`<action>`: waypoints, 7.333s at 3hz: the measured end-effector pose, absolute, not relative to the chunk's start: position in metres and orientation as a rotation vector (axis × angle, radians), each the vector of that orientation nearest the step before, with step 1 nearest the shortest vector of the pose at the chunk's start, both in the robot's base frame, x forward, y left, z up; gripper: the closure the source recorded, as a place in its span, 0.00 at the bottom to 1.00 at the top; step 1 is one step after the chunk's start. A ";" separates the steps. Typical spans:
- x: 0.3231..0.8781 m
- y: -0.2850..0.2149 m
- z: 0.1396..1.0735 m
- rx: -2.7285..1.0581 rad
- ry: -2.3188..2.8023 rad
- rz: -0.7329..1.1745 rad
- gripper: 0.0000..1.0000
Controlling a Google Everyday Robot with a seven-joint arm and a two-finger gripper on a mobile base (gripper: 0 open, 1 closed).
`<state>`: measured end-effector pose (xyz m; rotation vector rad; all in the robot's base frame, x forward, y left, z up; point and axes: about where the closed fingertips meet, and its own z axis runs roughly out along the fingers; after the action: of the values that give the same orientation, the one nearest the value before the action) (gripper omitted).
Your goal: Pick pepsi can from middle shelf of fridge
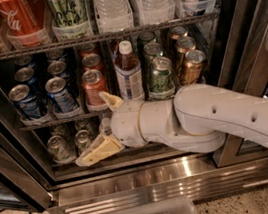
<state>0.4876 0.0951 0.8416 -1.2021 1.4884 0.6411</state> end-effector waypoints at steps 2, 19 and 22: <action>0.485 0.141 0.823 -1.163 1.372 0.747 0.00; 0.537 0.154 0.851 -0.431 1.297 0.388 0.00; 0.462 0.213 0.850 -0.761 1.350 0.489 0.17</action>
Offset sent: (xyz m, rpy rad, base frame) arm 0.0015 0.0241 -0.0125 0.0786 -0.0243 0.0509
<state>0.4622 0.2128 0.8501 -0.7612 1.3505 0.4893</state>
